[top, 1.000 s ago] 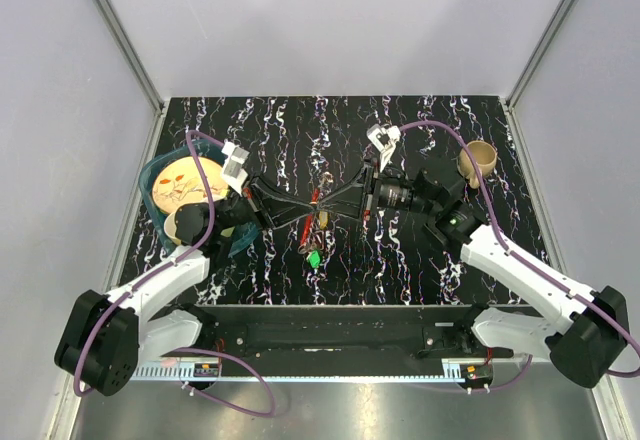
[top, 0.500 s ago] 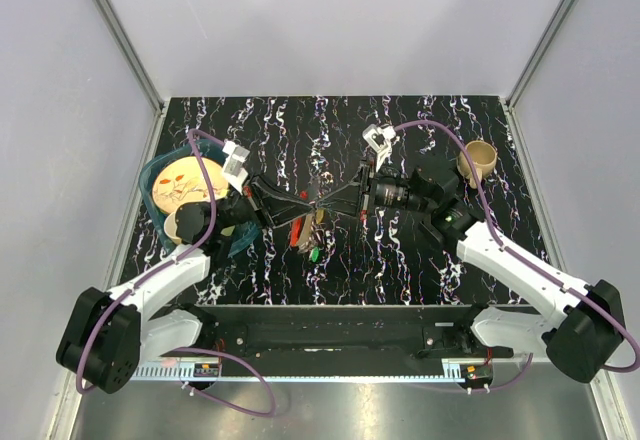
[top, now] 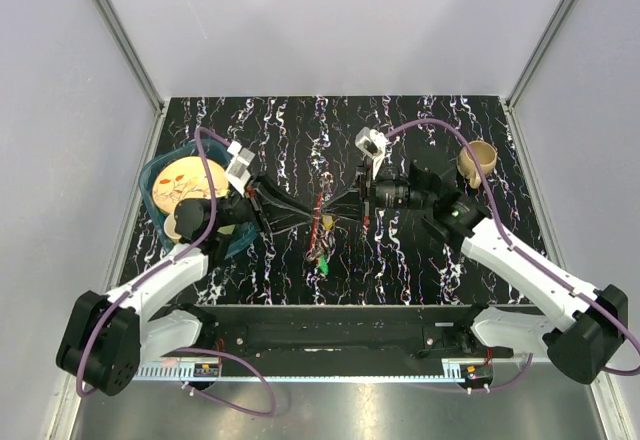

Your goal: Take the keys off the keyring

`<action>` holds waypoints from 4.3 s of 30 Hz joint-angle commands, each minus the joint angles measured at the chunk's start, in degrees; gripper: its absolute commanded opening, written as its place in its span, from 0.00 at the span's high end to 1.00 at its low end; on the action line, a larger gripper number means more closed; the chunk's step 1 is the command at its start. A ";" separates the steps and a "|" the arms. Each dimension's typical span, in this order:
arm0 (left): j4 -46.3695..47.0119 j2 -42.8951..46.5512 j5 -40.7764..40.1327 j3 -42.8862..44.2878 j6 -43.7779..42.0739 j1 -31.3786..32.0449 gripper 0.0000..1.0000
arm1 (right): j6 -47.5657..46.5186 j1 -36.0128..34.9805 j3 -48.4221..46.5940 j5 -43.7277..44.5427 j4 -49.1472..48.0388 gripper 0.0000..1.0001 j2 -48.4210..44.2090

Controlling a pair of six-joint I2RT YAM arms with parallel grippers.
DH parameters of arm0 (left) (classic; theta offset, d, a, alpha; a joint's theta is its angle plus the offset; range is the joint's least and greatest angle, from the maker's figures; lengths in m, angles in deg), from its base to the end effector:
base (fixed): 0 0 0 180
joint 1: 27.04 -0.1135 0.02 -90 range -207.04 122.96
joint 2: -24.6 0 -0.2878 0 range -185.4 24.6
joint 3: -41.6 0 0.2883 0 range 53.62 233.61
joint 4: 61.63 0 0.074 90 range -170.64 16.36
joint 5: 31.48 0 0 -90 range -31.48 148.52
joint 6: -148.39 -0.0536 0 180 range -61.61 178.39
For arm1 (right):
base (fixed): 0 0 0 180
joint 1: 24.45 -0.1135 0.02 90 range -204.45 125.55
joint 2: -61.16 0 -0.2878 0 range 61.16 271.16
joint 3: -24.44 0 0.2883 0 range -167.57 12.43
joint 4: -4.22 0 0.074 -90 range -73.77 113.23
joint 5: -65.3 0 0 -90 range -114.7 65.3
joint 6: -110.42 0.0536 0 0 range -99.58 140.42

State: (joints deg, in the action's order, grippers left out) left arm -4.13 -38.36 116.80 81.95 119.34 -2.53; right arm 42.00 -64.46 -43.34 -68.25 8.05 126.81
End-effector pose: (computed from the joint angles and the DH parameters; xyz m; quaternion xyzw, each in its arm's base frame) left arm 0.1987 -0.1407 0.3174 0.2837 0.5188 -0.6909 0.4160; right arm 0.2077 0.2226 0.3831 -0.3618 0.6163 0.5598 0.4194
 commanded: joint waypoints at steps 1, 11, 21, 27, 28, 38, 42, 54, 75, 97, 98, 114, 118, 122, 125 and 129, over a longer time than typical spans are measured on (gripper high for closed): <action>-8.83 4.59 5.53 5.05 -9.51 -1.57 0.69 | -13.48 -0.24 -8.38 -2.41 15.55 1.00 0.18; -65.12 13.83 -1.16 19.21 -51.46 -0.43 0.60 | -26.23 -0.16 -27.25 -7.60 43.91 1.00 8.61; -69.42 12.60 1.14 21.05 -54.35 2.38 0.62 | -31.87 -0.24 -40.74 -9.45 59.51 1.00 17.23; -71.71 10.49 0.87 23.08 -54.27 2.47 0.62 | -33.10 -0.25 -40.21 -11.64 60.13 1.00 17.76; -71.80 10.14 1.22 23.34 -54.09 2.47 0.62 | -33.10 -0.24 -40.03 -11.99 60.30 1.00 17.85; -71.36 6.97 6.32 25.19 -53.39 4.31 0.64 | -33.01 -0.24 -39.77 -12.87 59.87 1.00 19.17; -71.45 6.18 7.46 25.54 -52.78 4.49 0.65 | -32.40 -0.25 -39.68 -13.23 59.34 1.00 19.87; -70.66 4.16 8.34 25.98 -51.98 6.51 0.65 | -32.04 -0.25 -38.98 -13.31 58.37 1.00 19.87; -71.71 2.22 10.54 28.18 -52.07 6.86 1.00 | -31.52 -0.33 -37.49 -13.85 57.14 1.00 19.96; -27.96 5.65 -4.84 14.55 -24.14 6.42 1.00 | -8.23 0.37 -5.69 26.68 15.85 0.31 -14.47; -26.99 5.57 -5.02 14.38 -23.51 6.42 1.00 | -8.14 0.28 -2.10 25.72 14.27 0.31 -15.63; -9.23 3.46 -4.58 12.09 -12.17 6.34 1.00 | -12.71 0.28 4.97 10.69 -1.73 0.25 -14.32; -7.73 2.76 -4.49 12.00 -10.94 6.25 1.00 | -11.30 0.37 4.35 7.70 -4.38 0.25 -11.78; -7.73 2.67 -4.41 11.83 -10.76 6.07 1.00 | -10.60 0.28 3.74 5.85 -6.05 0.27 -10.81; -8.96 2.84 -4.49 11.92 -11.29 5.72 1.00 | -9.90 0.28 3.04 3.75 -6.22 0.30 -10.37; -10.45 2.93 -4.40 12.27 -11.99 5.55 1.00 | -8.40 0.37 4.09 2.68 -9.56 0.46 -10.98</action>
State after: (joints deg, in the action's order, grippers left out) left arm -18.05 -35.91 113.32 93.54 107.95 3.46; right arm 31.84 -64.24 -37.26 -62.50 4.77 116.53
